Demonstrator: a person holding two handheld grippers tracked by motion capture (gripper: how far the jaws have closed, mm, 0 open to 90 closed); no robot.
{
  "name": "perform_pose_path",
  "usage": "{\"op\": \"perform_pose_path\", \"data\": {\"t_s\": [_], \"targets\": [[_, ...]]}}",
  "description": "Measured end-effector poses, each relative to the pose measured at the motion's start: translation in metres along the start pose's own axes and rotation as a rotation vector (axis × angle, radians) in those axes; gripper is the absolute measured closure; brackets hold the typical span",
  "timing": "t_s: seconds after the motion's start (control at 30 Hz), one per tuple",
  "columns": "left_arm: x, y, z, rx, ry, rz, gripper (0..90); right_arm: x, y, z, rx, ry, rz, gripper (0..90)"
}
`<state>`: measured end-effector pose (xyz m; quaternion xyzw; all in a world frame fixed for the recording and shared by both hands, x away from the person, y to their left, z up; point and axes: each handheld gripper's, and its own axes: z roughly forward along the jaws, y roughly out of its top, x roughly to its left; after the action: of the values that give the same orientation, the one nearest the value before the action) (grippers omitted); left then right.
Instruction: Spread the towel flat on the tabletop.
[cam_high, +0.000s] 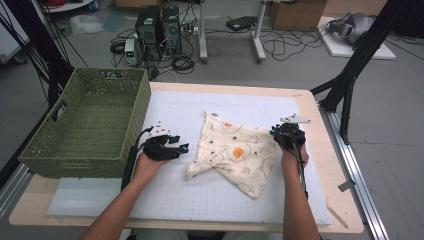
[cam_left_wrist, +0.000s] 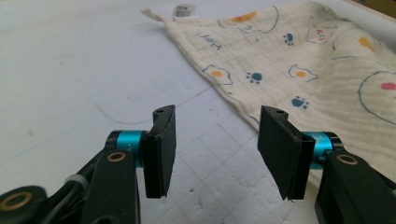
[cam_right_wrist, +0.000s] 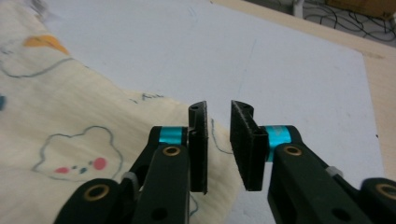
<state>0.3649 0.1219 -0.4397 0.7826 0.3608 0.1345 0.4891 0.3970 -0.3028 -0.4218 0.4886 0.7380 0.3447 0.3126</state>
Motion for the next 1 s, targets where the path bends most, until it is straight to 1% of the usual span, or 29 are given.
{"op": "perform_pose_path", "data": {"t_s": [0.07,0.13,0.2,0.23,0.3,0.33,0.47,0.5,0.57,0.6,0.67,0.7,0.73,0.77,0.8,0.87,0.93,1.0], "targets": [[-0.005,0.0,0.004,0.015,-0.027,0.012,47.2,0.002,0.0,-0.008,-0.017,0.024,0.009,69.1],[-0.009,0.0,0.009,0.034,-0.05,0.027,47.0,0.005,-0.002,-0.015,-0.026,0.052,-0.003,65.8],[-0.015,0.001,0.016,0.056,-0.077,0.04,46.0,0.01,-0.004,-0.024,-0.036,0.067,-0.032,63.8],[-0.018,0.003,0.02,0.073,-0.089,0.057,46.0,0.012,-0.006,-0.029,-0.042,0.078,-0.039,62.6],[-0.024,0.005,0.026,0.075,-0.102,0.07,45.9,0.018,-0.01,-0.04,-0.046,0.099,-0.057,60.8],[-0.026,0.007,0.03,0.088,-0.108,0.077,45.9,0.021,-0.012,-0.045,-0.054,0.108,-0.065,59.7],[-0.034,0.009,0.043,0.137,-0.101,0.123,45.2,0.034,-0.024,-0.064,-0.055,0.141,-0.108,57.7],[-0.035,0.009,0.046,0.149,-0.098,0.138,45.2,0.036,-0.026,-0.066,-0.057,0.146,-0.111,57.3],[-0.039,0.009,0.05,0.16,-0.076,0.174,45.9,0.04,-0.031,-0.073,-0.056,0.163,-0.118,56.2],[-0.04,0.01,0.05,0.159,-0.065,0.188,47.9,0.042,-0.034,-0.075,-0.058,0.17,-0.125,55.8],[-0.04,0.01,0.051,0.157,-0.065,0.202,52.9,0.046,-0.039,-0.079,-0.056,0.182,-0.127,54.1],[-0.039,0.01,0.05,0.154,-0.071,0.217,61.4,0.048,-0.042,-0.08,-0.052,0.196,-0.125,53.6],[-0.039,0.01,0.05,0.153,-0.082,0.224,73.3,0.05,-0.044,-0.08,-0.052,0.209,-0.135,52.8],[-0.04,0.01,0.05,0.151,-0.073,0.237,82.2,0.051,-0.046,-0.08,-0.048,0.222,-0.141,52.8],[-0.039,0.01,0.05,0.152,-0.073,0.238,85.7,0.053,-0.048,-0.078,-0.039,0.237,-0.14,52.7],[-0.035,0.011,0.047,0.153,-0.015,0.217,86.5,0.055,-0.051,-0.074,-0.028,0.267,-0.135,52.4],[-0.024,0.011,0.04,0.14,0.034,0.171,86.6,0.059,-0.052,-0.07,-0.015,0.294,-0.135,52.0],[-0.012,0.011,0.029,0.118,0.073,0.114,86.5,0.064,-0.052,-0.065,0.006,0.312,-0.156,51.5]]}}
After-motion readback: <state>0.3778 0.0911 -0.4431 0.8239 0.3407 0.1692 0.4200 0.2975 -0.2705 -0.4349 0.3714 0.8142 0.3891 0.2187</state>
